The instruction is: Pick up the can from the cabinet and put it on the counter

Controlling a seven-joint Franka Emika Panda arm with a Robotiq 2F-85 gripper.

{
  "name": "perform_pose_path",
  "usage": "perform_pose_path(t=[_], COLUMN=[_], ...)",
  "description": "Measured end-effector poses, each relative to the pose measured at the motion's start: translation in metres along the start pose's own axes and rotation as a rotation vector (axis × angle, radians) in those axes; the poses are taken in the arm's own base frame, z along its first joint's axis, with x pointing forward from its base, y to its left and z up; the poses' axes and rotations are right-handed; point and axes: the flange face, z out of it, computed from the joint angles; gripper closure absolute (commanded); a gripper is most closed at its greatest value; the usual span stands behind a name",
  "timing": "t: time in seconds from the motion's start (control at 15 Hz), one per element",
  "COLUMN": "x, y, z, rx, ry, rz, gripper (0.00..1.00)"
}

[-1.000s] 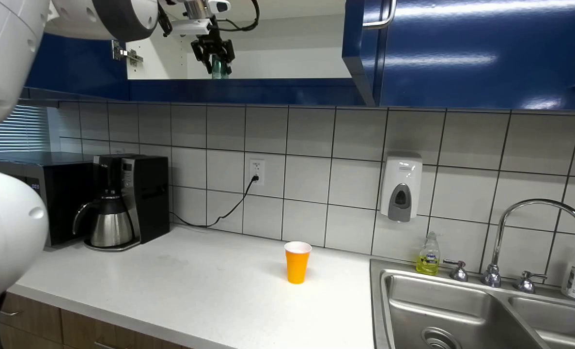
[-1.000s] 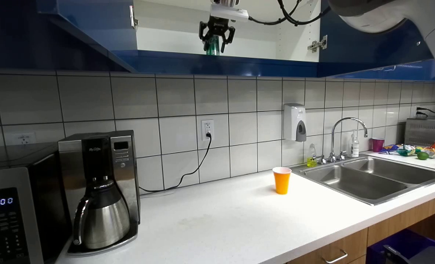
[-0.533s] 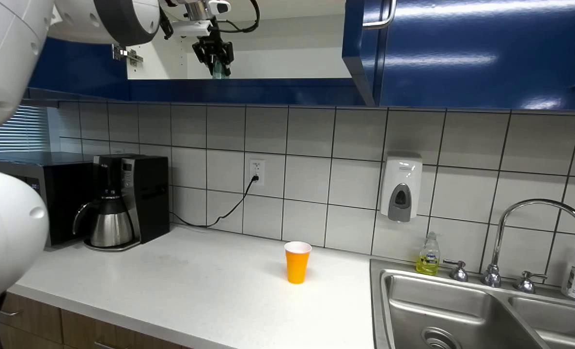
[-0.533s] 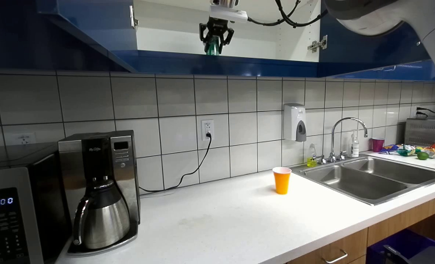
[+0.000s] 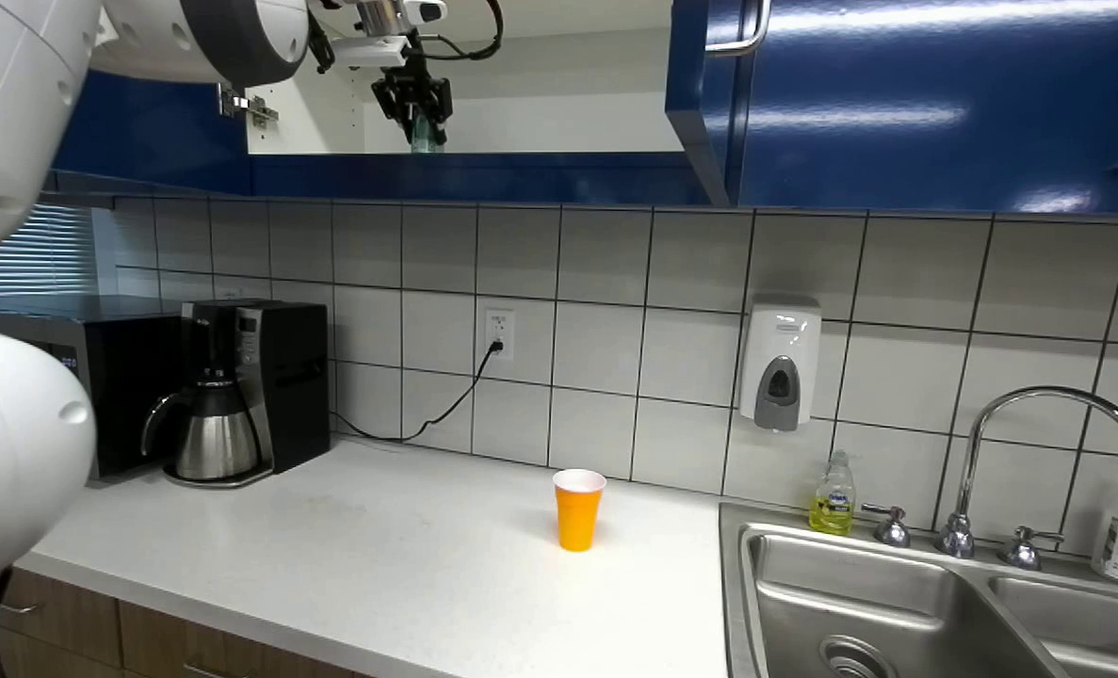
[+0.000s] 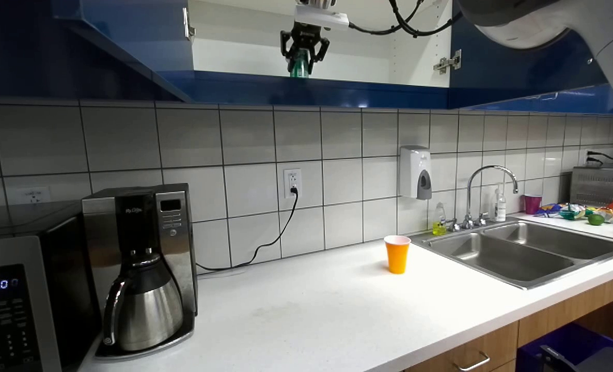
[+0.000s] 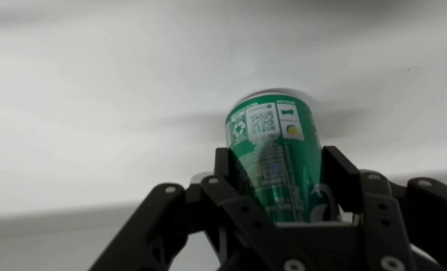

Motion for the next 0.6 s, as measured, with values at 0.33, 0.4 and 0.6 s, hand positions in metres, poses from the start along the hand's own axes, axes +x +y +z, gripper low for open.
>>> perform_pose_path(t=[0.33, 0.4, 0.6], x=[0.000, 0.000, -0.006], y=[0.003, 0.003, 0.005], z=[-0.028, -0.034, -0.052], rx=[0.004, 0.004, 0.001], ry=[0.021, 0.023, 0.018], rz=[0.003, 0.003, 0.001], gripper=[0.62, 0.62, 0.62])
